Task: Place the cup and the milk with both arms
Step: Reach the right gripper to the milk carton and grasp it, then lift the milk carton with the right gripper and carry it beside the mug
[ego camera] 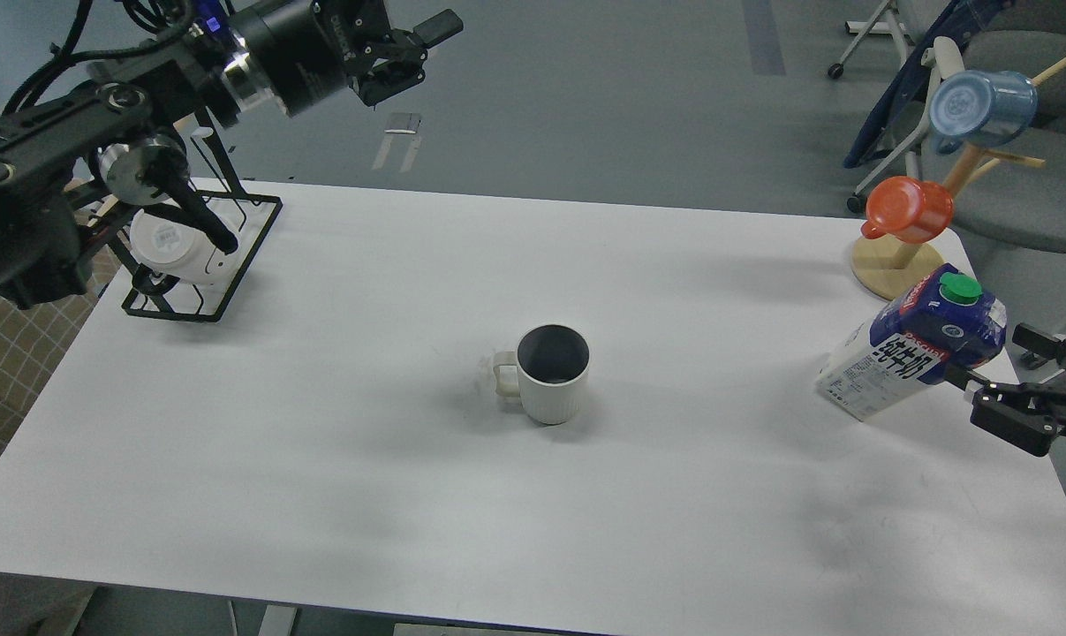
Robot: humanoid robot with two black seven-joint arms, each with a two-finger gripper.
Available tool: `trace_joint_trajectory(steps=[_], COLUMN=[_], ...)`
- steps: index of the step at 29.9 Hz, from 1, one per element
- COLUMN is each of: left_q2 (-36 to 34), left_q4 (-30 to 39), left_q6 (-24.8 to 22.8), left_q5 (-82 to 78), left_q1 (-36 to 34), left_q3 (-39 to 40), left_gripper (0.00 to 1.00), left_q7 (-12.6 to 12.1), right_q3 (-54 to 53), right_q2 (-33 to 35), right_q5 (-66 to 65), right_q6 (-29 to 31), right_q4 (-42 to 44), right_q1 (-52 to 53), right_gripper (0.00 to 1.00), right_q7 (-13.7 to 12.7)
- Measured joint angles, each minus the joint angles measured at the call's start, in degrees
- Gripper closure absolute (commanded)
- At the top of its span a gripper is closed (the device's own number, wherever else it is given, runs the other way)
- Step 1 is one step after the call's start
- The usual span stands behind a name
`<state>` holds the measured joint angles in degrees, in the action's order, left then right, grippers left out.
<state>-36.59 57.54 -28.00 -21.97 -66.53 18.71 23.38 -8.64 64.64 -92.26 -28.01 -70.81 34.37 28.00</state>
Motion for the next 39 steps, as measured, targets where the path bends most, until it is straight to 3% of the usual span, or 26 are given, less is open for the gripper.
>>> trace_joint_trajectory(steps=[5, 7, 8, 12, 14, 17, 32, 39], left_q2=[0.0, -0.1, 0.0, -0.1, -0.1, -0.1, -0.2, -0.3], left_q4=[-0.1, -0.1, -0.1, -0.1, -0.1, -0.1, -0.1, -0.1], left_q6=[0.0, 0.0, 0.0, 0.0, 0.0, 0.0, 0.0, 0.0], left_q5=[-0.1, -0.1, -0.1, -0.1, -0.1, -0.1, -0.2, -0.2], left_q1=[0.1, 0.1, 0.1, 0.1, 0.1, 0.1, 0.1, 0.1], left_q3=[0.0, 0.0, 0.0, 0.1, 0.1, 0.1, -0.2, -0.2], left_gripper=[0.04, 0.04, 0.03, 0.04, 0.03, 0.04, 0.03, 0.03], left_q7=[0.0, 0.0, -0.1, -0.1, -0.1, -0.1, -0.1, -0.1], right_q3=[-0.2, -0.2, -0.2, -0.2, -0.2, -0.2, -4.9, -4.3], right_q2=[-2.3, -3.2, -3.7, -6.1, -6.8, -7.1, -7.4, -14.2], right_q5=[0.0, -0.1, -0.1, -0.1, -0.1, -0.1, -1.5, -9.0], right_q6=[0.0, 0.0, 0.0, 0.0, 0.0, 0.0, 0.0, 0.0], right_q4=[1.6, 2.4, 2.9, 5.2, 5.8, 6.0, 0.7, 2.1], right_q1=[0.2, 0.4, 0.5, 0.7, 0.9, 1.0, 3.5, 6.7], right_gripper=[0.16, 0.32, 0.45, 0.60, 0.80, 0.96, 1.00, 1.00], right_q7=[0.0, 0.0, 0.0, 0.0, 0.0, 0.0, 0.0, 0.0])
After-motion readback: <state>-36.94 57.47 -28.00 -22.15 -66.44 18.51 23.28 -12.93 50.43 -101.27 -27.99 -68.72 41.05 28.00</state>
